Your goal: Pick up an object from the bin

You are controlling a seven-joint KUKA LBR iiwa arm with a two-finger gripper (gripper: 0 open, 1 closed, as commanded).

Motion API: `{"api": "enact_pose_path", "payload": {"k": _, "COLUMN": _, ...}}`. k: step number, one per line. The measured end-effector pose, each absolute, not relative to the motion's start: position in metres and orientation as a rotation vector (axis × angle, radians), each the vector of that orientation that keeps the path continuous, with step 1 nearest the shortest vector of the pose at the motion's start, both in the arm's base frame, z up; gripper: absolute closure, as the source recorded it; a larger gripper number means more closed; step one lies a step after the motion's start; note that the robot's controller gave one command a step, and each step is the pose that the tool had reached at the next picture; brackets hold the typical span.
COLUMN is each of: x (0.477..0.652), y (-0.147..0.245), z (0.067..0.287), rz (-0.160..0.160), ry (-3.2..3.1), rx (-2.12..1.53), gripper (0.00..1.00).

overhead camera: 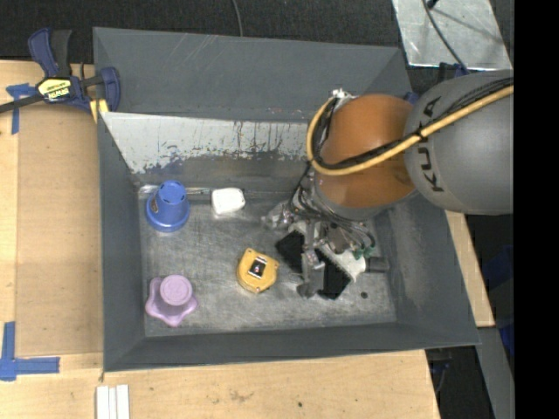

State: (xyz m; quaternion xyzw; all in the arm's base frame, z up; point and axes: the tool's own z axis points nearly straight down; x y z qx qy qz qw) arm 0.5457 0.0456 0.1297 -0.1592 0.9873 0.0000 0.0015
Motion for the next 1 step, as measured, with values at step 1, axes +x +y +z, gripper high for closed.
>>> {"api": "enact_pose_path", "payload": {"k": 1, "x": 0.5435, "y": 0.0490, "z": 0.1110, "rz": -0.003, "ry": 3.075, "rx": -0.599, "gripper": 0.00}}
